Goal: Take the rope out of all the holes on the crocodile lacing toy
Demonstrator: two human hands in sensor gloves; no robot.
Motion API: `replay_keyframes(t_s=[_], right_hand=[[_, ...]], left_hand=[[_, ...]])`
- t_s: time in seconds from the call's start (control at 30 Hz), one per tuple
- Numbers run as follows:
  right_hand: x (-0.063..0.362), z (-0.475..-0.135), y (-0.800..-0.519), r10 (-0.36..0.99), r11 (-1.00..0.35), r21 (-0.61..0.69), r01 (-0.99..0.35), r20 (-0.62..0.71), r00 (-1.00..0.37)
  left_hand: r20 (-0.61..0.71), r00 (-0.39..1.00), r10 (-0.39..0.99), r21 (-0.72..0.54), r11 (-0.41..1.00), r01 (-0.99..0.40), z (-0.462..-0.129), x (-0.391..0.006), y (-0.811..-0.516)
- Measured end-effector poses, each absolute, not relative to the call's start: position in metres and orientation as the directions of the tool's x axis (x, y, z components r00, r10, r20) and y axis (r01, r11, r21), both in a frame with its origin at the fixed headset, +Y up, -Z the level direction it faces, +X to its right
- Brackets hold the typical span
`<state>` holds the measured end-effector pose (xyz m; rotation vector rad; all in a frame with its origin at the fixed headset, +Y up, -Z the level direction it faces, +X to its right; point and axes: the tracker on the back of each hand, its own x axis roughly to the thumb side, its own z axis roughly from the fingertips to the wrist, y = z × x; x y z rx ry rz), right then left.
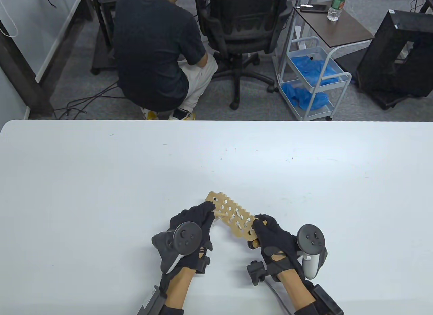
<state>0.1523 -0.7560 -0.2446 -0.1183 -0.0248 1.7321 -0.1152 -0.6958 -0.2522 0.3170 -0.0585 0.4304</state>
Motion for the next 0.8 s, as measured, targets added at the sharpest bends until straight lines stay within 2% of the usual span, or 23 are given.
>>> replay_keyframes(t_s=[0.8], right_hand=[[0.1479, -0.2427, -0.7533, 0.997, -0.072, -0.049, -0.996, -0.031, -0.071]], left_hand=[[0.212, 0.874, 0.438, 0.203, 0.855, -0.478, -0.2548, -0.1068, -0.699]])
